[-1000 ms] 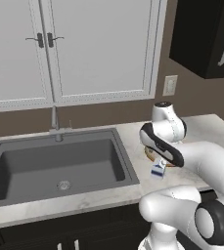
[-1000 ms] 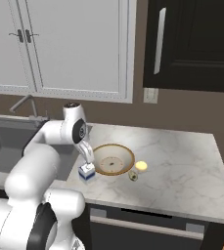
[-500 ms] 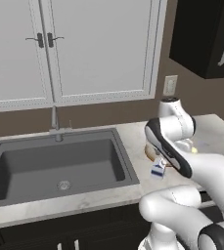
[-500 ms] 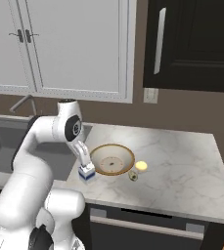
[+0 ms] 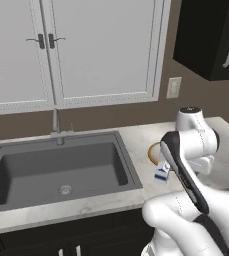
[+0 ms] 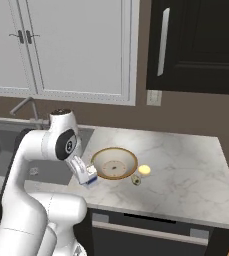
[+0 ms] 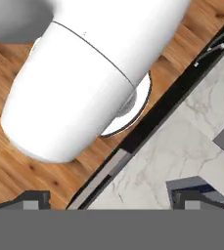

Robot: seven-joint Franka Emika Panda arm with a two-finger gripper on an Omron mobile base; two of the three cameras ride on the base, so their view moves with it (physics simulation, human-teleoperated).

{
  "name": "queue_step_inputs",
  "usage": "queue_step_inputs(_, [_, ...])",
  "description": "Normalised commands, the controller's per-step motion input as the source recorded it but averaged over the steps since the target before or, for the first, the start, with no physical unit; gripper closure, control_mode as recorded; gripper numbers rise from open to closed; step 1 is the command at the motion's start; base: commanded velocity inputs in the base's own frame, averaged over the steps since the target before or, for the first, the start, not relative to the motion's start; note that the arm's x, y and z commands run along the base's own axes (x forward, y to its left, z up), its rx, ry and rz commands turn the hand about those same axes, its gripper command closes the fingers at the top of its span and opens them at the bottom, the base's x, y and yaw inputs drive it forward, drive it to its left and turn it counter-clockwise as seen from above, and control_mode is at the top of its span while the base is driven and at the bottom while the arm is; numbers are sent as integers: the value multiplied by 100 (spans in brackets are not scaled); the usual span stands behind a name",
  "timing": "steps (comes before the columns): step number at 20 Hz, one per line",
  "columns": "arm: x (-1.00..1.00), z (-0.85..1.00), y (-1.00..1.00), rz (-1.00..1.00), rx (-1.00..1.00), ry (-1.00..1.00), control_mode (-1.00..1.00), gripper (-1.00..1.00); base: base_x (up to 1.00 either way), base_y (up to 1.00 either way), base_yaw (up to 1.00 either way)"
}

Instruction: Gather the eggs and milk located in the vicinity of the sink area and place them right next to the bowl.

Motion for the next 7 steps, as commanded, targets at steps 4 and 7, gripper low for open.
queue_step_inputs(4, [-62, 6, 0, 0, 0, -7, -100, -100, 0, 0, 0])
queue_step_inputs(7, [-52, 0, 0, 0, -1, -9, -100, -100, 0, 0, 0])
